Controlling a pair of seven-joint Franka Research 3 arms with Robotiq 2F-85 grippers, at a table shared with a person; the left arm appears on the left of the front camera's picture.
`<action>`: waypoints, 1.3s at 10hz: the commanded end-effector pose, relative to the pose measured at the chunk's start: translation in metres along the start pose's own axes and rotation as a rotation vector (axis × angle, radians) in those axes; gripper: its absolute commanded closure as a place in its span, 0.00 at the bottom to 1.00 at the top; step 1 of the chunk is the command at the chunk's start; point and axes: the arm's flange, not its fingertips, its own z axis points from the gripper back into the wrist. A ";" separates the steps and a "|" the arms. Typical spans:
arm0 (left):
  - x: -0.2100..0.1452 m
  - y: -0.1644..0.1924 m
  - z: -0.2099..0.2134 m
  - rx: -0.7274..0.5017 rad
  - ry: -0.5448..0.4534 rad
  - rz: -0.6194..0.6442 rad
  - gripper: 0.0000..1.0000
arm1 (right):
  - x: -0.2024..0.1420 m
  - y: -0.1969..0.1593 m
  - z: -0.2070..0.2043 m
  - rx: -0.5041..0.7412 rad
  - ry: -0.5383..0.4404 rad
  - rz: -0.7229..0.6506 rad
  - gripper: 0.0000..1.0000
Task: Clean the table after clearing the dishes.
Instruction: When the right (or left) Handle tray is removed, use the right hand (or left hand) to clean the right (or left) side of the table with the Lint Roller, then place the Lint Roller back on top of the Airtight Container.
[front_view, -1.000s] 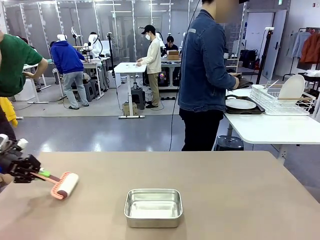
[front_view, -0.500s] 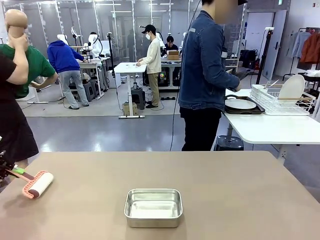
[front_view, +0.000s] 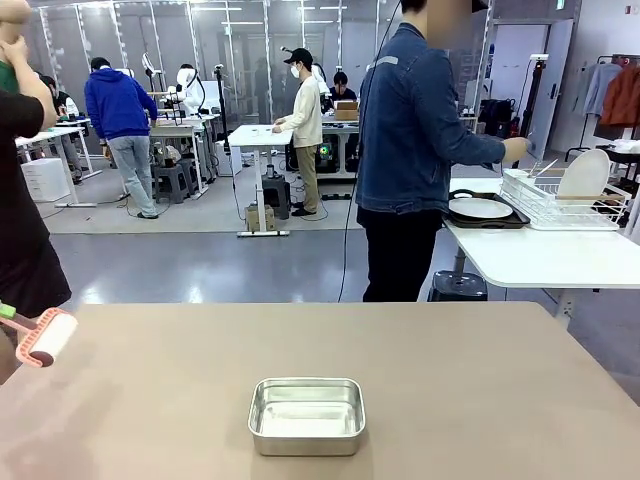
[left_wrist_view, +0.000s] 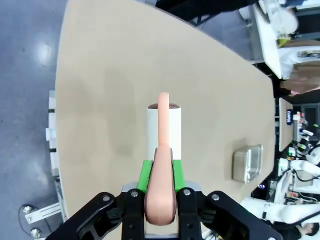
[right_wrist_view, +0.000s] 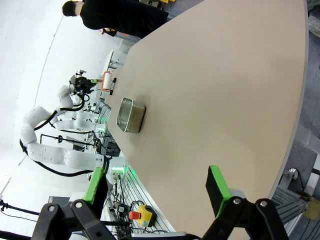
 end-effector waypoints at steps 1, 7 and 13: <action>-0.040 -0.033 0.014 0.078 -0.049 -0.039 0.79 | 0.000 0.003 -0.001 -0.005 -0.009 -0.004 0.00; -0.014 -0.018 0.015 0.018 -0.027 -0.029 0.79 | 0.000 0.003 -0.001 -0.005 -0.009 -0.004 0.00; -0.016 -0.017 0.009 0.041 -0.021 -0.031 0.79 | 0.000 0.003 -0.001 -0.005 -0.009 -0.004 0.00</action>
